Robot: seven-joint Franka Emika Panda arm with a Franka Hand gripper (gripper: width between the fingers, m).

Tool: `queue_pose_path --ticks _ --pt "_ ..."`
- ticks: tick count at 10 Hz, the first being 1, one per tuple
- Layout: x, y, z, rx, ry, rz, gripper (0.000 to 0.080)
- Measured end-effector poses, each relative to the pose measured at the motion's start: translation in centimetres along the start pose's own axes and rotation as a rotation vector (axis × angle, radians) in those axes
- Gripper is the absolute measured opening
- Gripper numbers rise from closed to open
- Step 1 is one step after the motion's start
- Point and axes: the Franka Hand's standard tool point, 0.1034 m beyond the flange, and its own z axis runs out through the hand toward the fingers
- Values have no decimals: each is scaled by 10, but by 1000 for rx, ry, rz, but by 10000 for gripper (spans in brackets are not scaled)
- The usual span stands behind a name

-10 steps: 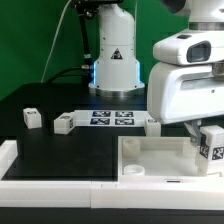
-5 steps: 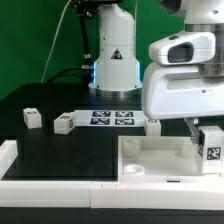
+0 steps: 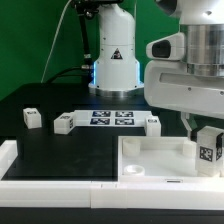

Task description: Assemble one leg

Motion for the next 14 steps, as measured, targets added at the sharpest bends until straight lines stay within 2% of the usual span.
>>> queue_pose_path --ticks 3,5,6,7,8,9,11,14 --pt "1 1 0 5 -8 265 291" --pt "1 0 0 6 -9 261 291" --pt "0 0 0 7 -9 231 468" --pt "-3 -2 0 8 -9 168 609" --pt "-4 -3 0 9 -8 112 609" --pt "-4 -5 -1 8 -9 26 642" --pt "-5 -6 -2 9 -2 -258 649" --pt "-10 -9 -5 -28 4 -689 649"
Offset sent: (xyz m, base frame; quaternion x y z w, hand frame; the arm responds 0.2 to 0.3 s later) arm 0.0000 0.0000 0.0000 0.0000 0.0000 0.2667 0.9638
